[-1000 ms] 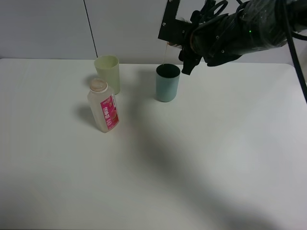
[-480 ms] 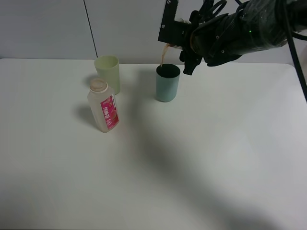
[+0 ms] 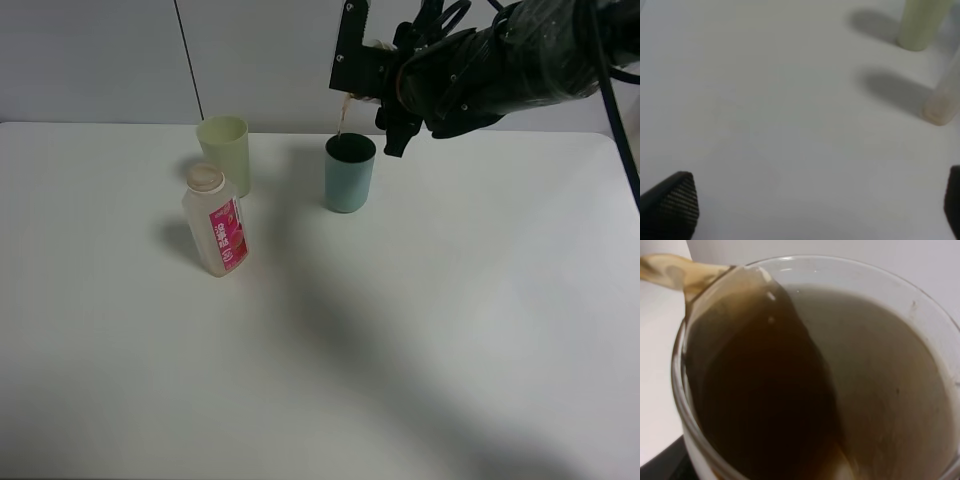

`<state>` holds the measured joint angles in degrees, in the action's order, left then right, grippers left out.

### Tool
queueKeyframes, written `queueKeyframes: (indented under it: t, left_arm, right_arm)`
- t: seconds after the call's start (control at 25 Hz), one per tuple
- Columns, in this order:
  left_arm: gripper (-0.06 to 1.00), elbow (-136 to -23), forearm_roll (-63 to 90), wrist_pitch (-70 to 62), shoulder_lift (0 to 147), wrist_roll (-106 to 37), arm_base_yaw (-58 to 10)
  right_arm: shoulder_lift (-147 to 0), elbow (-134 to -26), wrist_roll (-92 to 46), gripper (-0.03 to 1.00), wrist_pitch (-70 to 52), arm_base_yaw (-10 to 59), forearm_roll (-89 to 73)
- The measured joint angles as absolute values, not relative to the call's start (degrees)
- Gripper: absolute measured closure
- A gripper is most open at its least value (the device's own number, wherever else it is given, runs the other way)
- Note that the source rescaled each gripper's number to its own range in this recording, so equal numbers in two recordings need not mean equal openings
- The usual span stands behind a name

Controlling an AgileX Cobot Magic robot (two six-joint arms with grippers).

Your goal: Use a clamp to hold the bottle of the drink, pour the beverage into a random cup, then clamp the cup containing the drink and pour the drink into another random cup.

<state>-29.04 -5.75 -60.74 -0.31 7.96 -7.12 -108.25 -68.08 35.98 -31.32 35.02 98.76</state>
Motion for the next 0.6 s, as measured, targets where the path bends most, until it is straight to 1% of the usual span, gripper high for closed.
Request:
queueKeyframes:
  t: [0.6]
  left_arm:
    - [-0.06, -29.04, -5.75, -60.74, -0.31, 7.96, -7.12]
  right_arm:
    - [-108.25, -68.08, 34.66, 0.97, -31.32, 35.02, 98.76]
